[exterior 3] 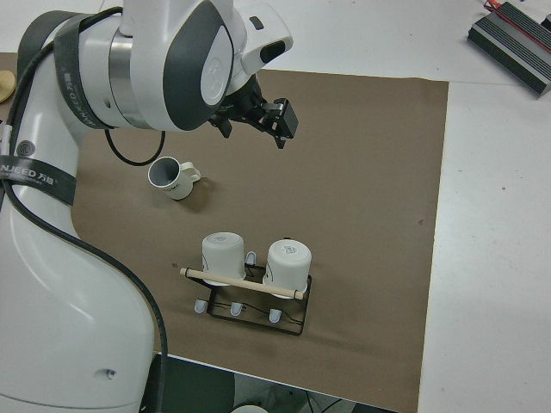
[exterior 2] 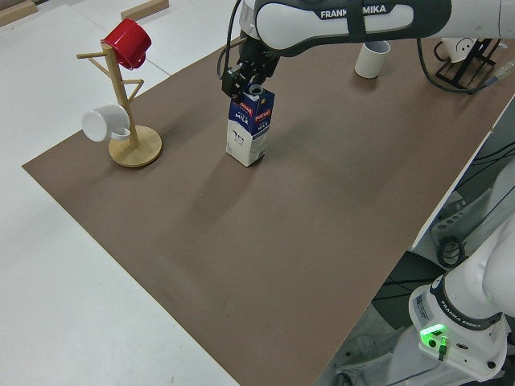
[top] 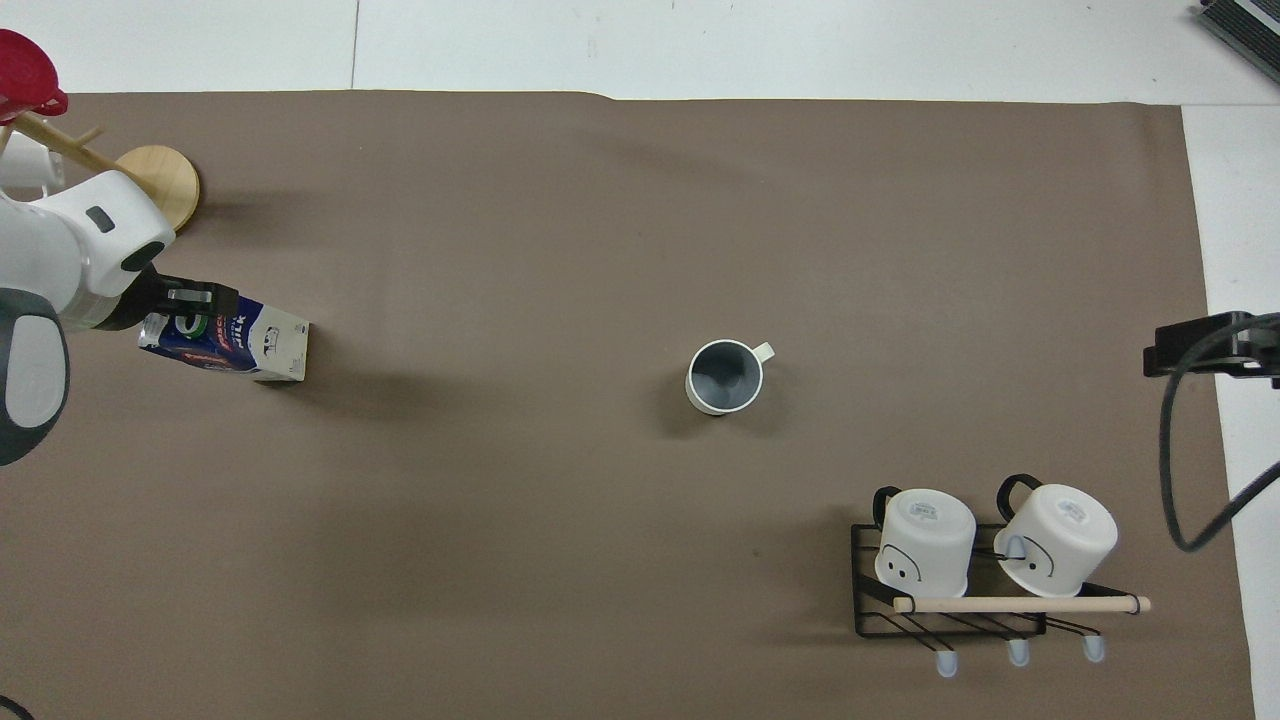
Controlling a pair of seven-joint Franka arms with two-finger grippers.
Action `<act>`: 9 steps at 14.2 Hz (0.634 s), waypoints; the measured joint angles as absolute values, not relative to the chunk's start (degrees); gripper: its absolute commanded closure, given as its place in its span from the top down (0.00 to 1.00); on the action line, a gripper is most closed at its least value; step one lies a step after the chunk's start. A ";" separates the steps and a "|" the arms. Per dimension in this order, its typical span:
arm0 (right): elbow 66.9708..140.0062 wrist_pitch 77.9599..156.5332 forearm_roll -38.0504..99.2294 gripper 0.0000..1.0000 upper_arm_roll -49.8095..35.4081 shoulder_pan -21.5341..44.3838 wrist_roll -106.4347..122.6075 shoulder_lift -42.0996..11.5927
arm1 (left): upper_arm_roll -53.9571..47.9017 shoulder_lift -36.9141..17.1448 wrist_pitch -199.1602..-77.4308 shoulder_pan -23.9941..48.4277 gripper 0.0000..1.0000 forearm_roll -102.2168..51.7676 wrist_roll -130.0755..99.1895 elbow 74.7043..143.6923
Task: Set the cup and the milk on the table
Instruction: 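Close the left gripper on the milk carton and lift it, then carry the milk carton with the left gripper beside the white mug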
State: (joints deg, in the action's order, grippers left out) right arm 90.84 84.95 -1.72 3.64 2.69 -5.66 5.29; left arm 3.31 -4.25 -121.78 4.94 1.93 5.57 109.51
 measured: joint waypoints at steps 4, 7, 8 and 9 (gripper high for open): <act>89.95 82.17 -1.72 1.00 3.62 2.67 -5.66 5.29 | 2.42 -2.82 -120.00 6.95 0.39 1.93 1.80 107.89; 89.88 82.11 -1.70 1.00 3.39 2.68 -5.66 5.29 | 2.17 -2.78 -119.42 12.21 0.39 1.94 -3.78 107.21; 89.81 82.11 -1.70 1.00 3.37 2.68 -5.66 5.30 | 2.10 -2.81 -119.18 14.60 0.39 1.94 -6.52 106.89; 89.69 82.11 -1.69 1.00 3.37 2.68 -5.66 5.34 | 1.98 -2.83 -118.68 16.76 0.39 1.94 -8.98 106.40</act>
